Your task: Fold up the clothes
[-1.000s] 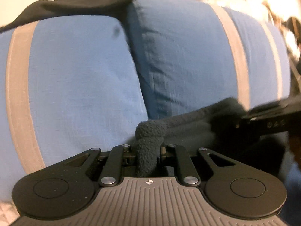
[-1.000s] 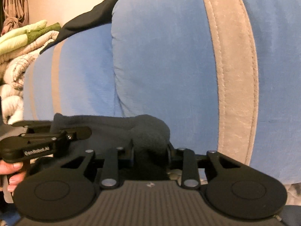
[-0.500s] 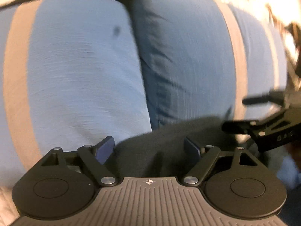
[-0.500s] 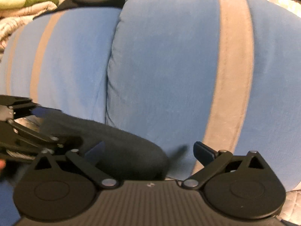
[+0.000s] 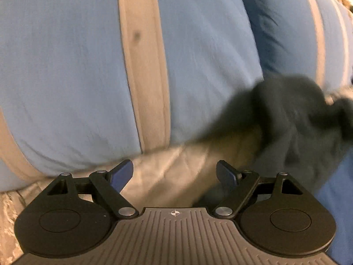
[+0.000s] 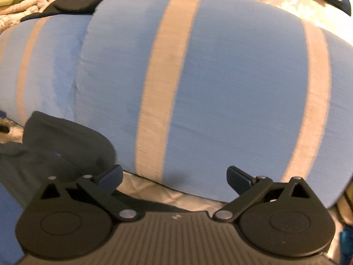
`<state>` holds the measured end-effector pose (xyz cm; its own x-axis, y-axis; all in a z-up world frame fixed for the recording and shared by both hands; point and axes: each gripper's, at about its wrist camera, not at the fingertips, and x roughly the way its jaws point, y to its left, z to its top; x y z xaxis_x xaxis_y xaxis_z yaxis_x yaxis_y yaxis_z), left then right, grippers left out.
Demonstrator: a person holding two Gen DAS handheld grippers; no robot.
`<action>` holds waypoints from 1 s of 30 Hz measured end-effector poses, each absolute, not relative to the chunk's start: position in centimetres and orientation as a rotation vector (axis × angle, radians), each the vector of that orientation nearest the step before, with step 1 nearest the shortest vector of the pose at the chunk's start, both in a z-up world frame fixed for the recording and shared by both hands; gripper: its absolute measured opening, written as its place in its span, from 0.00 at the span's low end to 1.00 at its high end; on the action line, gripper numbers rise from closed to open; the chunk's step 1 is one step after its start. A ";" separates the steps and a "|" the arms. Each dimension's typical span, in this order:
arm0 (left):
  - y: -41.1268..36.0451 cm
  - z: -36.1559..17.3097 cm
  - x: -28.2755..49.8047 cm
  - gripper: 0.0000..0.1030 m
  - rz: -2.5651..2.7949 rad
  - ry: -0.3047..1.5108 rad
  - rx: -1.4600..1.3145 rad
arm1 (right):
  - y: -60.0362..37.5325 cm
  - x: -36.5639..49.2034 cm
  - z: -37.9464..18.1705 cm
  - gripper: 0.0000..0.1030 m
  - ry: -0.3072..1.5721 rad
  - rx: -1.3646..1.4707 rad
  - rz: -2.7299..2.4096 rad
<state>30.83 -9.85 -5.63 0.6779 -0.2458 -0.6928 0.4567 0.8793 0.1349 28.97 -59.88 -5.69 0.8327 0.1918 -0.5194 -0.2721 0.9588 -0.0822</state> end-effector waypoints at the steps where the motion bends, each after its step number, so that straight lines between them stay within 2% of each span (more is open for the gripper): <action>1: -9.6 -5.9 30.5 0.81 -0.425 0.731 0.314 | -60.1 28.7 -5.7 1.00 0.532 -0.165 0.240; 9: -10.4 -7.6 31.3 0.80 -0.534 0.792 0.285 | -62.8 27.9 -6.4 1.00 0.558 -0.214 0.204; 10: -11.1 -8.2 31.5 0.76 -0.545 0.804 0.294 | -63.1 27.9 -6.5 1.00 0.563 -0.216 0.201; 11: -11.6 -8.9 31.6 0.64 -0.552 0.820 0.308 | -63.3 27.9 -6.6 1.00 0.566 -0.217 0.194; 12: -12.0 -9.6 31.6 0.58 -0.557 0.837 0.326 | -63.5 27.9 -6.7 1.00 0.568 -0.218 0.189; 14: -13.0 -10.6 31.7 0.34 -0.550 0.860 0.341 | -63.8 28.2 -6.7 1.00 0.567 -0.227 0.184; 17: -14.1 -10.5 31.7 0.18 -0.498 0.846 0.378 | -64.1 28.4 -6.6 1.00 0.559 -0.243 0.168; 24: -16.0 -10.9 31.2 0.17 -0.383 0.814 0.477 | -62.1 30.8 -7.5 1.00 0.580 -0.314 0.153; 30: -15.1 -11.0 31.6 0.18 -0.384 0.841 0.389 | -60.2 31.7 -10.6 1.00 0.659 -0.465 0.242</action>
